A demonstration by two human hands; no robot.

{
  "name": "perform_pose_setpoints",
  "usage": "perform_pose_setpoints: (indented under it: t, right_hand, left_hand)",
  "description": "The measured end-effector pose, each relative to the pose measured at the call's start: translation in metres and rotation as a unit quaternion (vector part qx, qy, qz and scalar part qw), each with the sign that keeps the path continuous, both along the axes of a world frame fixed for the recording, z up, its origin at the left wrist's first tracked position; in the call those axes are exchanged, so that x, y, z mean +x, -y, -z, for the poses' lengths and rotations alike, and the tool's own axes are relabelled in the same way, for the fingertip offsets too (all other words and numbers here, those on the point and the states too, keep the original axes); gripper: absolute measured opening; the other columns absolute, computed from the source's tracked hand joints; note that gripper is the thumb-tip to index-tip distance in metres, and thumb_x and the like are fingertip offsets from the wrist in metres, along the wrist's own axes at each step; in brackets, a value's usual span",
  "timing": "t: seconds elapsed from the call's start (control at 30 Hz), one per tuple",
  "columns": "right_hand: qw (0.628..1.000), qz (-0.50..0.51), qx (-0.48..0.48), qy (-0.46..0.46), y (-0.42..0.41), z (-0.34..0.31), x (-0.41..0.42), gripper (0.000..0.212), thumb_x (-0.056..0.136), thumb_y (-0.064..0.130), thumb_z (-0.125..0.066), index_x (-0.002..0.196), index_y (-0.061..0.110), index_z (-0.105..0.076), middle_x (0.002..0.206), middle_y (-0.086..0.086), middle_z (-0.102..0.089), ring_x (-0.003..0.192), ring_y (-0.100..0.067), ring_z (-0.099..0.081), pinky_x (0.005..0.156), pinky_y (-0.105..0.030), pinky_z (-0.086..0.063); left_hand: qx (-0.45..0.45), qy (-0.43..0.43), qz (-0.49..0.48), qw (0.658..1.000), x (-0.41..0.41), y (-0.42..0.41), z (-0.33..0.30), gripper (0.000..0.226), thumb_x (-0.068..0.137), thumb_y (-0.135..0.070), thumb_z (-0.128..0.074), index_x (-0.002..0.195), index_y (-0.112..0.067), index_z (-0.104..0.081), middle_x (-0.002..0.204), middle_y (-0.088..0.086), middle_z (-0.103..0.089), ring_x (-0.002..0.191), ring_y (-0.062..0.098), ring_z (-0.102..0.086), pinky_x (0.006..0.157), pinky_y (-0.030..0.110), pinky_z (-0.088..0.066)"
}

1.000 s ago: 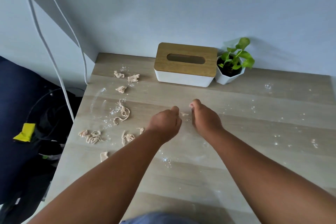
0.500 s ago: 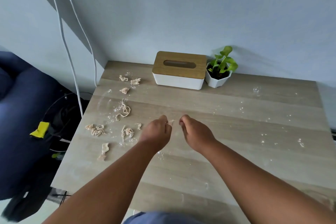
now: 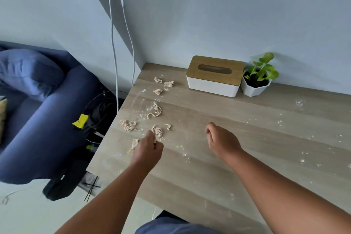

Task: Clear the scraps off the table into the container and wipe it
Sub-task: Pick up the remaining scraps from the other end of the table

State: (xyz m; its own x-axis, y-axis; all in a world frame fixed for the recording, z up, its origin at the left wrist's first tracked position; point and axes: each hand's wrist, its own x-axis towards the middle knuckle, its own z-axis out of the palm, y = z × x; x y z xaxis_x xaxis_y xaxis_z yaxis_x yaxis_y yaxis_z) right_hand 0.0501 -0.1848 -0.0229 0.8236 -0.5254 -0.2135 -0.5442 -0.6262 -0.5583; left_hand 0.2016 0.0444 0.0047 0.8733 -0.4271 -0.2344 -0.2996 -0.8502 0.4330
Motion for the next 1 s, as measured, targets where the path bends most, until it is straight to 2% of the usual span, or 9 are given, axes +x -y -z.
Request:
perform_pose_setpoints:
  t: [0.1,0.2,0.3,0.5,0.6,0.67,0.8,0.9,1.0]
  right_hand:
    - [1.0,-0.003,0.026,0.003,-0.008,-0.002,0.015,0.011,0.098,0.015,-0.045,0.102,0.02,-0.053,0.091,-0.004,-0.063,0.079,-0.032,-0.06,0.07,-0.039,-0.052]
    - [0.999,-0.016,0.044,0.001,-0.018,-0.001,0.027,0.017,0.095,0.006,-0.045,0.105,0.015,-0.054,0.098,-0.005,-0.06,0.084,-0.032,-0.058,0.073,-0.04,-0.052]
    - [0.998,-0.022,0.05,-0.006,-0.029,0.001,0.038,0.018,0.096,0.002,-0.044,0.104,0.015,-0.054,0.102,-0.005,-0.06,0.088,-0.03,-0.058,0.077,-0.041,-0.052]
    - [0.999,0.006,0.029,-0.046,-0.058,0.007,0.065,0.018,0.093,0.003,-0.045,0.097,0.019,-0.052,0.094,-0.003,-0.061,0.082,-0.03,-0.058,0.071,-0.039,-0.05]
    - [0.998,0.009,0.006,-0.058,-0.079,0.009,0.082,0.008,0.094,0.013,-0.048,0.095,0.019,-0.053,0.093,-0.003,-0.063,0.082,-0.032,-0.06,0.068,-0.038,-0.049]
    - [0.998,0.016,-0.016,-0.064,-0.091,0.01,0.095,0.005,0.096,0.025,-0.05,0.095,0.021,-0.054,0.097,-0.002,-0.063,0.084,-0.031,-0.062,0.066,-0.035,-0.048]
    - [0.994,0.017,-0.045,-0.095,-0.109,0.018,0.119,0.03,0.097,0.047,-0.055,0.111,0.02,-0.056,0.114,-0.006,-0.06,0.098,-0.03,-0.064,0.072,-0.035,-0.048]
    - [0.991,0.04,-0.064,-0.113,-0.12,0.023,0.135,0.056,0.09,0.062,-0.061,0.122,0.017,-0.055,0.12,-0.008,-0.055,0.107,-0.033,-0.061,0.081,-0.039,-0.053]
    - [0.987,0.072,-0.068,-0.123,-0.128,0.027,0.146,0.073,0.081,0.075,-0.064,0.123,0.016,-0.052,0.123,-0.008,-0.053,0.113,-0.032,-0.058,0.086,-0.039,-0.053]
  left_hand:
    - [-0.022,-0.009,-0.033,0.999,0.02,-0.032,0.001,0.021,0.088,-0.015,-0.053,0.082,-0.024,-0.035,0.066,0.005,-0.054,0.058,0.02,-0.047,0.049,0.033,-0.03]
    - [-0.03,-0.018,-0.065,0.997,0.039,-0.061,0.004,0.014,0.091,-0.013,-0.052,0.091,-0.027,-0.048,0.067,0.004,-0.06,0.063,0.021,-0.055,0.051,0.031,-0.035]
    - [-0.039,-0.038,-0.094,0.994,0.055,-0.089,0.009,0.019,0.093,-0.014,-0.047,0.077,-0.021,-0.057,0.065,0.002,-0.06,0.064,0.026,-0.056,0.055,0.036,-0.044]
    - [-0.068,-0.045,-0.093,0.992,0.084,-0.119,0.007,0.025,0.086,-0.028,-0.039,0.064,-0.015,-0.037,0.058,0.0,-0.042,0.056,0.019,-0.039,0.052,0.034,-0.03]
    - [-0.01,-0.032,-0.076,0.997,0.104,-0.12,0.016,0.04,0.1,-0.035,-0.043,0.07,-0.009,-0.041,0.061,0.004,-0.05,0.053,0.019,-0.041,0.049,0.032,-0.028]
    - [-0.011,-0.02,-0.037,0.999,0.113,-0.12,0.023,0.039,0.106,-0.036,-0.043,0.076,-0.011,-0.043,0.063,0.003,-0.054,0.054,0.017,-0.045,0.047,0.032,-0.027]
    - [-0.021,-0.075,0.055,0.995,0.125,-0.125,0.043,0.011,0.105,-0.018,-0.038,0.105,-0.023,-0.047,0.082,-0.002,-0.062,0.072,0.02,-0.057,0.054,0.027,-0.033]
    - [0.002,-0.082,0.125,0.989,0.134,-0.127,0.056,0.026,0.103,-0.013,-0.04,0.126,-0.018,-0.05,0.111,0.006,-0.065,0.098,0.026,-0.064,0.075,0.032,-0.044]
    - [0.007,-0.067,0.186,0.98,0.138,-0.125,0.062,0.019,0.103,-0.019,-0.045,0.121,-0.02,-0.052,0.114,0.005,-0.064,0.098,0.031,-0.066,0.072,0.031,-0.042]
